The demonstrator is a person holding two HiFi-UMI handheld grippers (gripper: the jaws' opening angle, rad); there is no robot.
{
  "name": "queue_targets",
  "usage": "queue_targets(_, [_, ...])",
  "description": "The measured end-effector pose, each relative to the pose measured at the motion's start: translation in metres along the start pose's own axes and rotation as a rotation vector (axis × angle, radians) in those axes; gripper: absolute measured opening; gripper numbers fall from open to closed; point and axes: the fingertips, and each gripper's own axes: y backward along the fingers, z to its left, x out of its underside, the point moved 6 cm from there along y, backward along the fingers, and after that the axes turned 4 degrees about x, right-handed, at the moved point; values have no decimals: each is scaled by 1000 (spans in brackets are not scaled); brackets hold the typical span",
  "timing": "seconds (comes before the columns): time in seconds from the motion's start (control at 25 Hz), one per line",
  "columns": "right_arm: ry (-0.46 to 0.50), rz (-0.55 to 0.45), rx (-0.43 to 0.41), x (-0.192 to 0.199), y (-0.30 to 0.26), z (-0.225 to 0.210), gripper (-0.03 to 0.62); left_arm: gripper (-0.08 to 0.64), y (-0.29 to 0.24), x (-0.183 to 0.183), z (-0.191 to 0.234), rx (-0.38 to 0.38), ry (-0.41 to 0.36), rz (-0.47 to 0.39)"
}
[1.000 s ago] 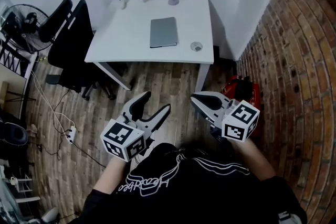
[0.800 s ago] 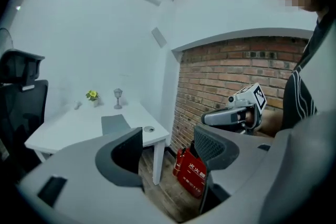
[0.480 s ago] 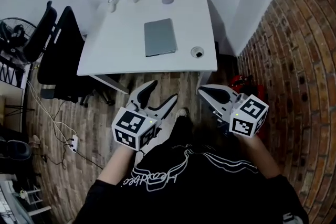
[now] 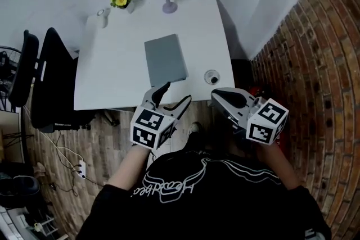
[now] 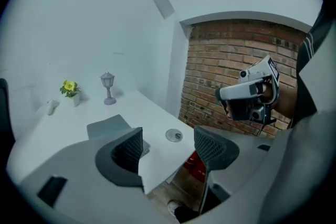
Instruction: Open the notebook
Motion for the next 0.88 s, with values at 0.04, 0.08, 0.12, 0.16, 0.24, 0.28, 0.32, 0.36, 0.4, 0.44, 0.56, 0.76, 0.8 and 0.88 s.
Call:
queue_targets(0.04, [-8, 0, 3, -3, -5, -6, 0, 310, -9, 0, 8, 3, -8, 16])
queue_targets(0.08, [-12, 0, 10, -6, -10, -13, 0, 310, -18, 1, 15, 7, -19, 32])
queue_targets(0.12, [-14, 0, 19, -9, -14, -20, 0, 310, -27, 1, 22, 11, -32, 47])
queue_targets(0.16, [-15, 2, 30, -11, -18, -27, 0, 310, -35, 1, 27, 15, -50, 63])
queue_targets(0.24, [-26, 3, 50, -13, -26, -40, 0, 310, -52, 4, 35, 34, -89, 99])
queue_targets(0.28, [-34, 1, 59, -14, -29, -46, 0, 310, -61, 6, 38, 48, -101, 120])
queue_targets(0.32, [-42, -4, 67, -14, -32, -51, 0, 310, -70, 9, 43, 61, -106, 141])
queue_targets(0.36, [-49, -10, 74, -15, -35, -55, 0, 310, -78, 13, 48, 71, -107, 162])
queue_targets(0.4, [-56, -16, 80, -15, -37, -59, 0, 310, -85, 16, 53, 75, -109, 185])
queue_targets(0.44, [-62, -22, 86, -16, -38, -62, 0, 310, -92, 19, 58, 74, -116, 206])
queue_targets(0.56, [-82, -29, 105, -14, -38, -72, 0, 310, -109, 27, 69, 62, -150, 259])
queue_targets(0.76, [-124, -26, 127, -7, -34, -83, 0, 310, -126, 38, 74, 52, -180, 316])
queue_targets(0.8, [-125, -24, 126, -7, -35, -84, 0, 310, -128, 40, 75, 47, -184, 329])
queue_targets(0.88, [-124, -20, 116, -9, -37, -85, 0, 310, -130, 44, 75, 40, -193, 344])
